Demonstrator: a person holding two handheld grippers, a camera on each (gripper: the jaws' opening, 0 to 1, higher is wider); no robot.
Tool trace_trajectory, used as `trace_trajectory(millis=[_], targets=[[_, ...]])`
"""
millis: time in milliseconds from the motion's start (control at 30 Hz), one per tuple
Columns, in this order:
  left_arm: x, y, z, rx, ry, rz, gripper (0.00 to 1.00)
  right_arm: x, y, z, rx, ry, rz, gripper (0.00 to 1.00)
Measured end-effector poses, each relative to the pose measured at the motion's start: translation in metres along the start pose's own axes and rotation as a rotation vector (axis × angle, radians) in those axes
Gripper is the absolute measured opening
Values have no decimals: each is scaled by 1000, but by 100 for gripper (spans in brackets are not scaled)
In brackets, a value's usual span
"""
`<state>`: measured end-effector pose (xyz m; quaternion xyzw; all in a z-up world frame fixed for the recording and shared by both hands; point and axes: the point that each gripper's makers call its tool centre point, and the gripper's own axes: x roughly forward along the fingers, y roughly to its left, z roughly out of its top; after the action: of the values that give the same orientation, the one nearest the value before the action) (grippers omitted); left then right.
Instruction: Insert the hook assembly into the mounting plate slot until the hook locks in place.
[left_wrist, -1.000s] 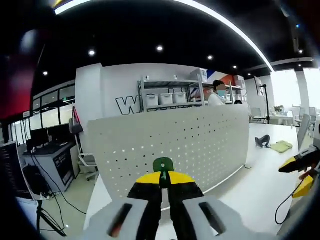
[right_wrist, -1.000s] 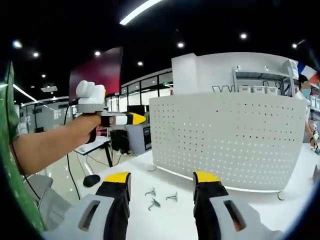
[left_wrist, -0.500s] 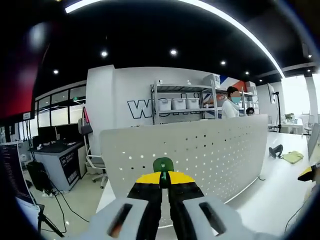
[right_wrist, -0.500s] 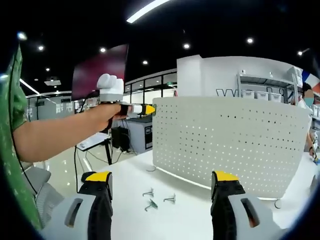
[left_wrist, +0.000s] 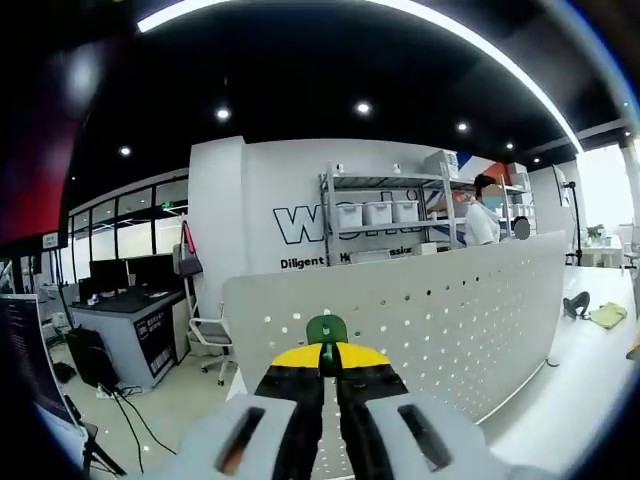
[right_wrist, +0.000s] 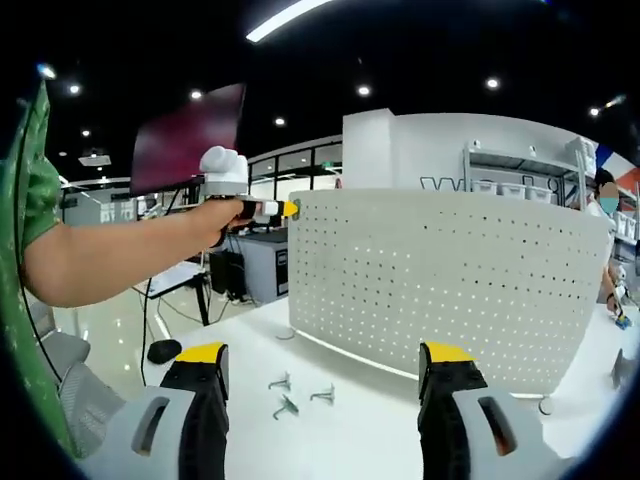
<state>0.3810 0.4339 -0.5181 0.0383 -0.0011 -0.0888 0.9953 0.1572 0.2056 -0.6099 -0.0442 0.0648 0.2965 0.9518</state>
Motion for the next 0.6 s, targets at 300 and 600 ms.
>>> trace_trajectory(millis=[300, 600], targets=[[20, -3, 5, 6, -15, -6, 3, 6, -5, -4, 3, 16, -6, 79], [34, -4, 1, 8, -10, -3, 3, 7, -10, -7, 6, 29, -15, 78]])
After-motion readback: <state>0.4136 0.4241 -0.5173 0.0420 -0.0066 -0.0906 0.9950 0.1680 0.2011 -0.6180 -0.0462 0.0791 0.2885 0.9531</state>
